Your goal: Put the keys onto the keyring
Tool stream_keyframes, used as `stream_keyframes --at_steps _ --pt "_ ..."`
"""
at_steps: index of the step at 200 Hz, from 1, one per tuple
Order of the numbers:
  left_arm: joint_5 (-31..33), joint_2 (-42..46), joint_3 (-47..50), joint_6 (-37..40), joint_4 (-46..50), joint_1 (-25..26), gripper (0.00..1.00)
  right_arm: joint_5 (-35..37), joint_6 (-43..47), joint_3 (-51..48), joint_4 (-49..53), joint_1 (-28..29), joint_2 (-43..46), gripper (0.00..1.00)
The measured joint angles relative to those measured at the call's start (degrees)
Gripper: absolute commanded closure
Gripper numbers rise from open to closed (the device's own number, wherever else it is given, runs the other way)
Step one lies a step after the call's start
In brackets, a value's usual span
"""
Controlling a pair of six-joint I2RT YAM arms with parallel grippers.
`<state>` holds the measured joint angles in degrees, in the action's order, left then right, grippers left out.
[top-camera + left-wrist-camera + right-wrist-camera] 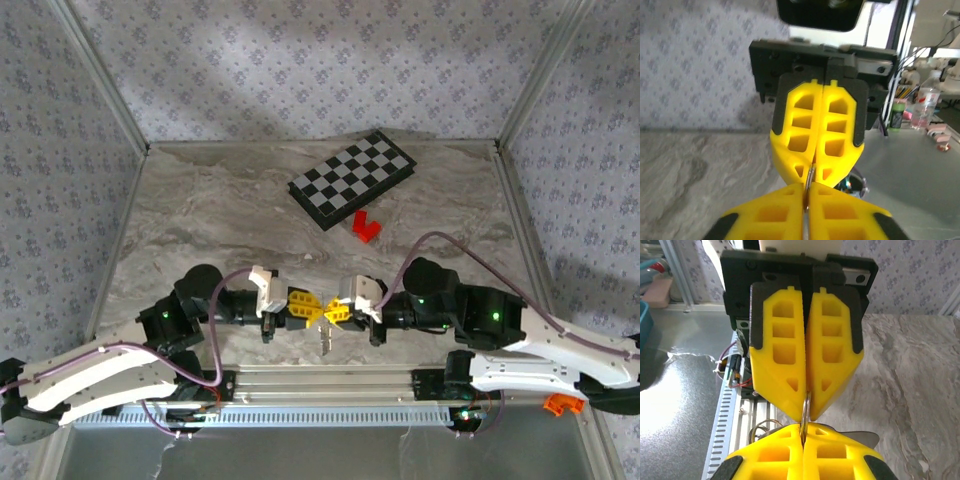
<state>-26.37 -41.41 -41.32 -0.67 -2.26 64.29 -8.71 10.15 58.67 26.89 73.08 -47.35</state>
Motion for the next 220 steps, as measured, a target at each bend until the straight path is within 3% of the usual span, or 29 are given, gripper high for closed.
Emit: stream_keyframes --at_steps 19,40,92,109,143,199,220 --pt "1.79 -1.73 -4.11 2.99 7.69 0.00 0.88 2.03 0.39 2.21 3.15 0.48 -2.38 1.00" --pt "2.58 -3.43 -6.78 5.92 13.68 0.00 1.00 4.07 0.87 4.81 7.74 1.01 -4.70 1.00" --pt "2.47 -4.15 -6.93 7.67 17.46 0.13 1.00 5.99 1.77 6.99 12.85 1.92 -7.93 1.00" --pt "1.84 -2.49 -5.27 6.62 14.75 0.13 1.00 5.88 1.77 7.32 12.22 2.16 -7.87 1.00" --pt "-0.44 0.98 -1.46 2.84 5.64 0.11 1.00 4.20 1.05 6.05 7.04 2.60 -5.38 0.85" --pt "-2.51 1.09 2.21 -1.70 -9.75 1.46 1.00 0.70 -0.70 4.31 0.96 2.58 -1.79 0.82" --pt "-2.58 0.33 3.32 -2.49 -13.99 2.34 1.00 -0.35 -0.87 3.63 -0.09 2.60 -0.63 0.75"
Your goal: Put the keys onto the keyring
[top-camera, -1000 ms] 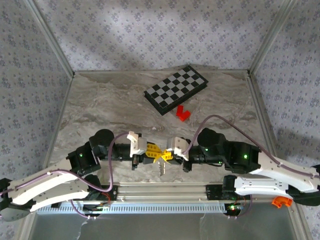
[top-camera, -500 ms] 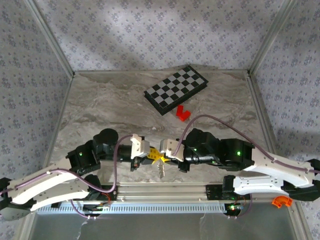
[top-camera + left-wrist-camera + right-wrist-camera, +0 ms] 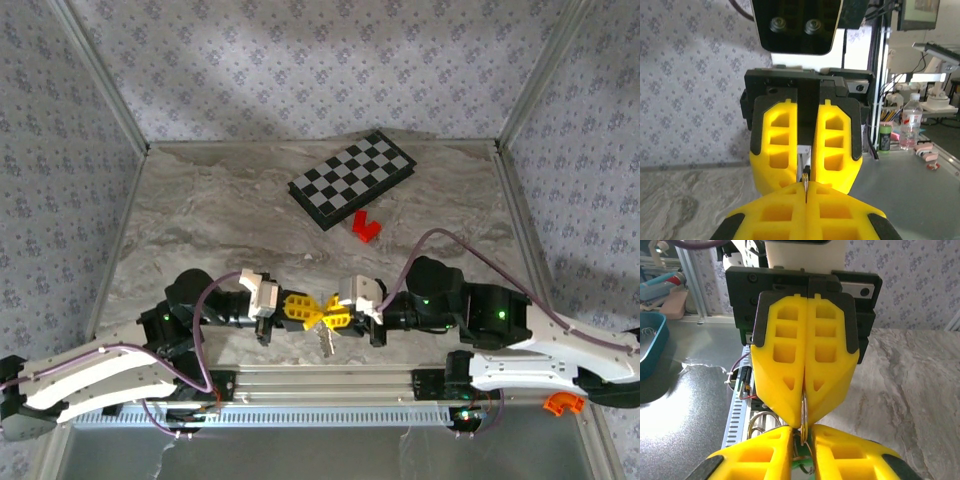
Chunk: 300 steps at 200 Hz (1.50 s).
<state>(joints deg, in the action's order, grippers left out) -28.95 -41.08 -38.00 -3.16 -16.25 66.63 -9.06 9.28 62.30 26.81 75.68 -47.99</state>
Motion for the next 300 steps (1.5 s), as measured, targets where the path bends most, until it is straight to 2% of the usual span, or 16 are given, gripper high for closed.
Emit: stream_keyframes --at_steps 50,98,115,134,181,250,300 --pt "-0.26 -2.32 1.01 -1.66 -6.93 0.63 1.00 0.50 0.00 -2.49 -2.21 -0.07 3.17 0.67" --pt "-0.17 -2.60 1.01 -1.66 -7.28 0.63 1.00 0.68 -0.70 -5.88 -5.01 -0.17 5.73 0.67" --pt "-0.17 -2.60 1.01 -1.68 -7.26 0.63 1.00 0.68 -1.27 -6.73 -5.81 -0.22 6.03 0.62" --pt "-0.15 -2.60 1.01 -1.66 -7.28 0.63 1.00 0.70 -1.66 -7.45 -6.58 -0.22 6.27 0.60" --pt "0.22 -2.58 1.01 -1.68 -7.61 0.63 1.00 0.85 -2.93 -10.36 -8.28 -0.33 6.93 0.62" --pt "0.24 -2.40 1.01 -1.68 -7.61 0.66 1.00 1.40 -4.17 -11.89 -10.21 -0.33 7.63 0.75" --pt "0.26 -1.77 1.01 -1.68 -7.63 0.68 1.00 1.40 -4.22 -12.59 -10.82 -0.57 7.61 0.76"
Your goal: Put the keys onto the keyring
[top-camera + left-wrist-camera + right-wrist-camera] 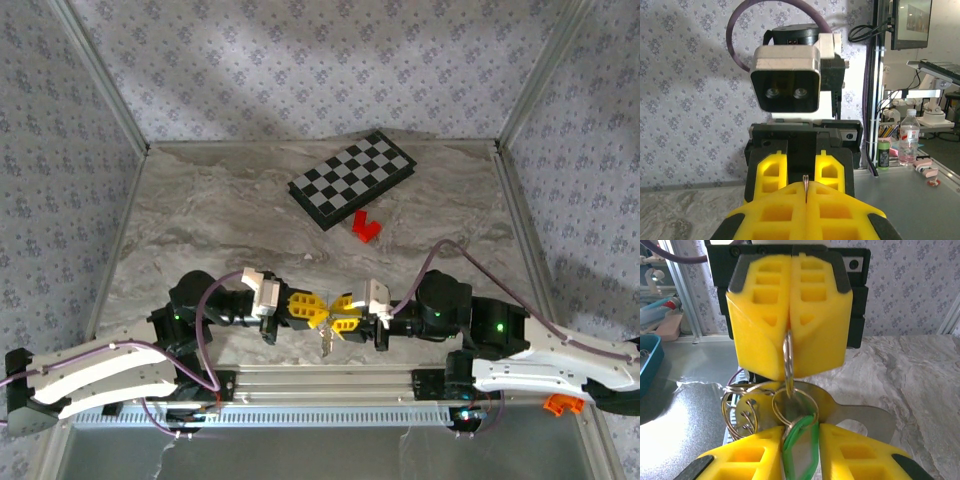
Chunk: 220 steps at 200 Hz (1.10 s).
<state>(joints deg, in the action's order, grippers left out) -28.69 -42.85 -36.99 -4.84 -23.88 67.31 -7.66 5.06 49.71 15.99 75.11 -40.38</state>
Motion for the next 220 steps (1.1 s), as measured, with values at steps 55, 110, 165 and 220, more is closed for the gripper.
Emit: stream_keyframes --at_steps 55,110,165,220 --pt "0.90 0.33 0.00 0.07 0.20 0.00 1.00 0.39 -0.50 -0.17 0.00 -0.26 0.02 0.95" --pt "2.58 1.18 0.00 0.90 2.97 0.00 1.00 1.09 -0.76 -0.17 0.02 -0.37 0.55 1.00" --pt "4.90 1.18 0.00 2.40 6.27 0.70 1.00 2.54 -0.57 -0.17 1.97 -0.42 0.55 1.00" --pt "5.57 0.66 -1.99 3.52 11.17 0.70 1.00 3.91 -0.11 -0.17 2.86 -0.42 0.76 1.00"
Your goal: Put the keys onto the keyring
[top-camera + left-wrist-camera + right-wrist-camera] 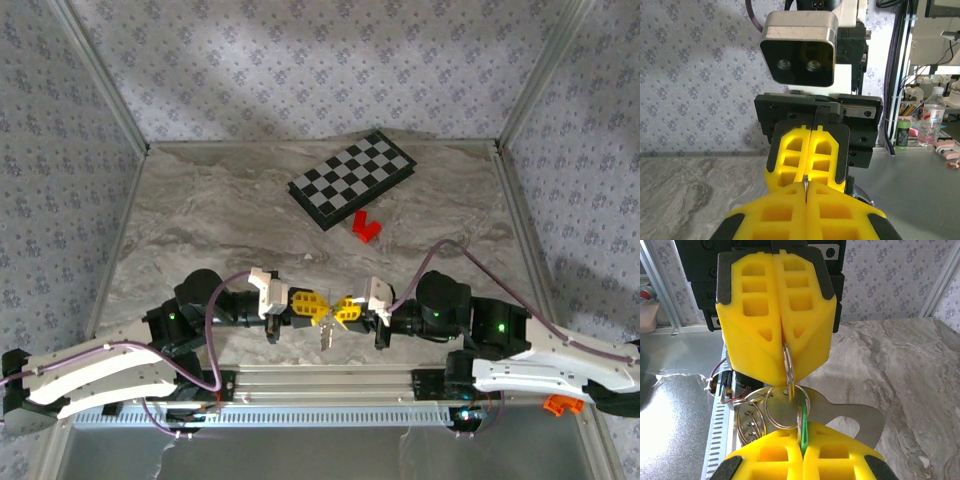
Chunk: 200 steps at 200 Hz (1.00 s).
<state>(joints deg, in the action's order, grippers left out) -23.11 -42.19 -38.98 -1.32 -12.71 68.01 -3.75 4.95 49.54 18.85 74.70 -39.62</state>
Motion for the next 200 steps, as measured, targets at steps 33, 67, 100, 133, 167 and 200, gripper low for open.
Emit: stream_keyframes --at_steps 33,67,100,133,167,200 --pt "0.02 -0.46 -0.74 0.37 4.48 0.00 1.00 0.50 0.15 0.31 0.02 0.00 0.74 1.00" --pt "0.26 -0.70 -1.73 0.44 8.68 0.02 1.00 1.05 0.33 0.44 0.17 0.00 0.85 1.00" --pt "1.01 -0.74 -2.32 0.74 11.37 0.02 1.00 1.03 0.44 0.48 0.42 0.00 0.50 1.00" --pt "1.55 -0.72 -2.99 1.25 13.14 0.02 1.00 1.07 0.44 0.76 0.52 0.00 -0.04 1.00" --pt "2.40 -0.66 -3.23 1.81 14.53 0.04 0.78 1.36 0.59 1.31 1.53 0.00 -0.76 1.00" --pt "6.73 0.96 -2.36 1.95 16.33 0.04 0.33 2.73 0.61 3.39 3.28 -0.44 -2.43 1.00"
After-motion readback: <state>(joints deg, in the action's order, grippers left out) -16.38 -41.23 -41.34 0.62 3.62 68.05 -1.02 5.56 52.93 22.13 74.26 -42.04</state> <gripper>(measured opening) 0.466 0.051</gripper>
